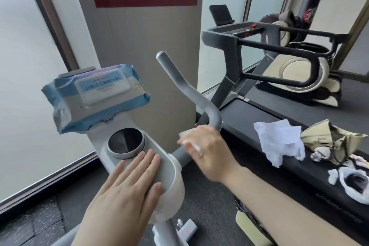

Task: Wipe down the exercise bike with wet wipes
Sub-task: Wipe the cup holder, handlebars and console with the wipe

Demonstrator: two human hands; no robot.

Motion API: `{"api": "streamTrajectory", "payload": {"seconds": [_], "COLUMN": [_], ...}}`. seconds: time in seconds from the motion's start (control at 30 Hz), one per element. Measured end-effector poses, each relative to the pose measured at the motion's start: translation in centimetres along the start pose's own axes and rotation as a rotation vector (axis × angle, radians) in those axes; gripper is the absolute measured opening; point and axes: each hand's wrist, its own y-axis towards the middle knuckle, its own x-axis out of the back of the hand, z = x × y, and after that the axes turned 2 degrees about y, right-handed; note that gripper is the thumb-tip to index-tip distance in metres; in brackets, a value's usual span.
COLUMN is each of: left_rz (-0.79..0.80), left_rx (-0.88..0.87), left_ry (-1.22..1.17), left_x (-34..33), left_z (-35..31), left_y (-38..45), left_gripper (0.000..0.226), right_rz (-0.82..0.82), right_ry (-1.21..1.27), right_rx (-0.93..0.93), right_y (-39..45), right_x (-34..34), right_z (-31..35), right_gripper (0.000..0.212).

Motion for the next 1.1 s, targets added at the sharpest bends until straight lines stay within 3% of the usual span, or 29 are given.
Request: {"api": "streamTrajectory", "payload": {"seconds": [0.1,0.17,0.27,0.4,0.53,0.63,0.7,0.8,0.87,1.0,1.1], "left_rz": [0.016,0.005,0.009,0.039,0.029,0.008,0.009,0.027,0.071,0.080,0.090], "left_rx": [0.008,0.024,0.034,0.125,0.221,0.256,0.280,0.322,0.344,0.367,0.386], "left_ry": [-0.011,-0.024,0.000,0.003,0.091,0.086,0.077,0.057,0.036,0.089,0.087], "left_x": [0.8,1.2,1.4,1.7,1.7,1.9,2.2,2.5,2.5,2.9,3.3], "left_z": [1.2,2.0,2.8,3.3,3.2,2.4,1.9,1.7,1.8,1.3,1.2], "left_y": [-1.7,-2.7,-3.8,-5.2,-6.1,-6.0,-5.9,-6.1,-6.2,-6.1,-6.1], "left_gripper": [0.055,0.050,0.053,0.058,0.061,0.057,0.054,0.052,0.053,0.046,0.048], "right_rz": [-0.074,-0.015,0.178,0.186,0.256,0.279,0.206,0.171,0.243,0.466,0.363], "right_ry": [0.016,0.199,0.406,-0.099,-0.008,-0.014,-0.072,-0.060,0.089,0.755,0.766], "right_rx": [-0.324,-0.402,-0.264,-0.029,0.178,0.052,0.007,0.196,0.251,-0.114,-0.134], "right_y": [1.4,1.9,1.8,-1.6,-3.5,-1.9,-2.0,-4.8,-4.9,0.5,5.8], "right_x": [0.3,0.4,0.1,-1.4,0.0,0.2,-1.2,-2.5,-0.8,5.6,7.8], "right_z": [-0.3,2.7,8.9,13.4,11.2,10.8,12.8,15.7,15.4,13.8,12.3], "right_gripper": [0.051,0.050,0.047,0.052,0.049,0.047,0.049,0.048,0.042,0.038,0.040]}}
